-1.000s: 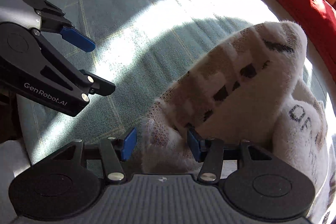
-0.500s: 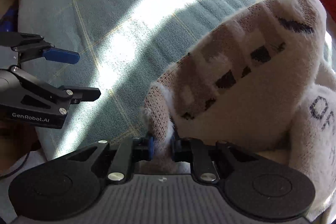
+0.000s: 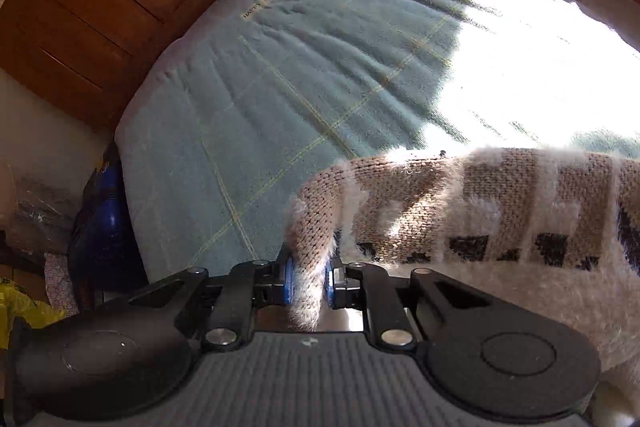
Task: Fold clothes
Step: 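Grasp the patterned sleeve cuff with the right gripper and lay it across the body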
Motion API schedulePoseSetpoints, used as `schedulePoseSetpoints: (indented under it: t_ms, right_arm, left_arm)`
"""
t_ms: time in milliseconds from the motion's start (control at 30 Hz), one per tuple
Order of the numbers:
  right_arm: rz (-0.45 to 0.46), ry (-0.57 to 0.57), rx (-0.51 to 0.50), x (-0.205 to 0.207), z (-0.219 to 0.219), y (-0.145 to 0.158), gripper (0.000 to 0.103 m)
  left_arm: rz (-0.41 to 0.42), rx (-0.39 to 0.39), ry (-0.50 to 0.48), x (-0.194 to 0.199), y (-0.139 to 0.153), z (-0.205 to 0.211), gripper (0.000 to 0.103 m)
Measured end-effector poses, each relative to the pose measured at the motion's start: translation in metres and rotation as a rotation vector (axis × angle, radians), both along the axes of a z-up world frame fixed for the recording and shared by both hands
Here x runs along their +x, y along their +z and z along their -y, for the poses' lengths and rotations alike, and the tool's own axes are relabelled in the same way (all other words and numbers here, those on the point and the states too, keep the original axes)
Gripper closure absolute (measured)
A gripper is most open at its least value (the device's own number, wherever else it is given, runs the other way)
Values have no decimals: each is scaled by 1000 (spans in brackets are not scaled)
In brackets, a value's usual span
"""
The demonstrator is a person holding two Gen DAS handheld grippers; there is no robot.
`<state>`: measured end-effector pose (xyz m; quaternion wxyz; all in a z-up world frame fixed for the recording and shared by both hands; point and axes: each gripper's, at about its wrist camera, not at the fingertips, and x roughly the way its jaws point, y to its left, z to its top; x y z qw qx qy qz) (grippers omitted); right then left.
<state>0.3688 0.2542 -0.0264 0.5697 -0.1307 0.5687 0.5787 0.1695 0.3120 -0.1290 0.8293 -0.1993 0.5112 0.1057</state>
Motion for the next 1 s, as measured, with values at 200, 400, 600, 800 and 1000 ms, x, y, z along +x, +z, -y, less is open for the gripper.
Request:
schedulePoseSetpoints:
  t_ms: [200, 400, 600, 800, 1000]
  right_arm:
    - [86, 35, -45, 23, -71, -12, 86]
    - [76, 20, -30, 41, -105, -18, 86]
    - [18, 6, -28, 45, -116, -39, 71]
    - [12, 62, 15, 53, -86, -27, 60]
    - [131, 53, -5, 114, -23, 15, 59]
  left_arm:
    - [29, -10, -37, 11, -3, 0, 31]
    - [58, -23, -30, 21, -1, -1, 30]
    - [23, -34, -14, 20, -6, 1, 30]
    - [2, -20, -63, 28, -2, 11, 30]
    - [4, -33, -118, 35, 8, 22, 30]
